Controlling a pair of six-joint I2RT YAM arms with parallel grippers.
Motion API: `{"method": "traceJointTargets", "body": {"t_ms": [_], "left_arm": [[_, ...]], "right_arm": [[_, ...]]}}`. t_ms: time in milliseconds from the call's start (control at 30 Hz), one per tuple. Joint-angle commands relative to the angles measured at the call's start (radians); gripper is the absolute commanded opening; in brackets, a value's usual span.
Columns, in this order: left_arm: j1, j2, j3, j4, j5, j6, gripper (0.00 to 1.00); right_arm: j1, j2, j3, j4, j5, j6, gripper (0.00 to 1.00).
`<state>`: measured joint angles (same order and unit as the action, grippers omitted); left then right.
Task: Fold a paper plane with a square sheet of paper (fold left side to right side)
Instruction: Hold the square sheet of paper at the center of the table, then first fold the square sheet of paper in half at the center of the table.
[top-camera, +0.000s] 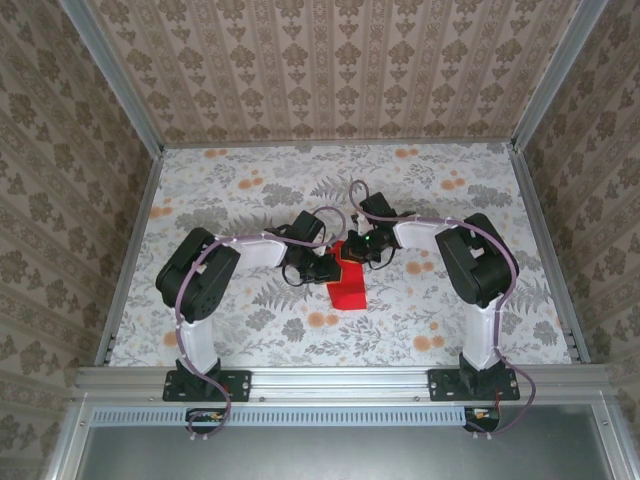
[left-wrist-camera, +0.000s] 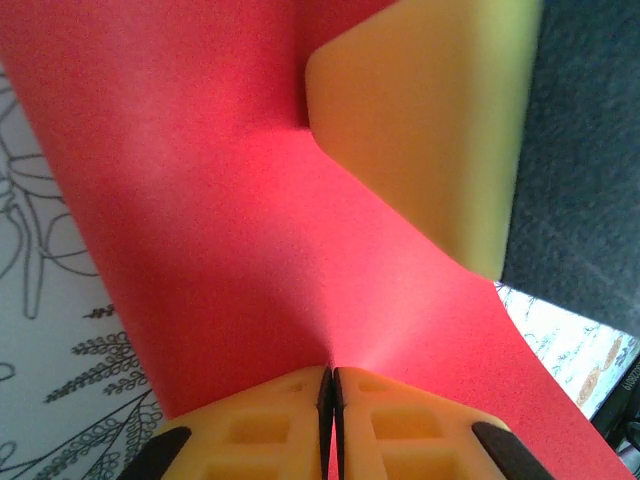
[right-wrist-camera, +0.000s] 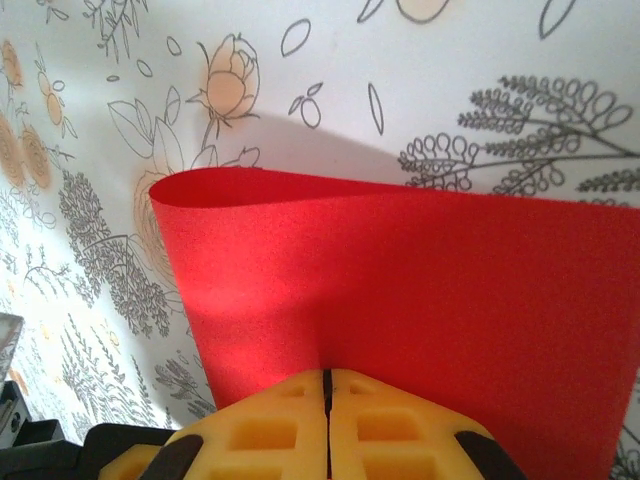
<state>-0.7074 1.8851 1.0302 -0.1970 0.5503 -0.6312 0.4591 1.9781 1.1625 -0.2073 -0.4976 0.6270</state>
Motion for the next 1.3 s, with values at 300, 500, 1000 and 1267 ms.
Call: {"method": "traceJointTargets", "body": {"t_ms": [300, 500, 1000, 1267], "left_arm": [[-0.035, -0.032, -0.072, -0.060, -0.014, -0.004, 0.13], [-0.057, -0.076, -0.135, -0.019, 0.011, -0.043, 0.13], [-0.135, -0.211, -0.315, 0.042, 0.023, -0.160, 0.13], [-0.113, -0.284, -0.254, -0.001, 0.038, -0.129, 0.15]], "right_arm": [[-0.004, 0.079, 0.069, -0.174, 0.091, -0.032, 0.07], [-0.013, 0.089, 0.077, -0.184, 0.100, -0.033, 0.07], [-0.014, 0.100, 0.092, -0.195, 0.100, -0.039, 0.07], [-0.014, 0.103, 0.094, -0.195, 0.091, -0.044, 0.07]]}}
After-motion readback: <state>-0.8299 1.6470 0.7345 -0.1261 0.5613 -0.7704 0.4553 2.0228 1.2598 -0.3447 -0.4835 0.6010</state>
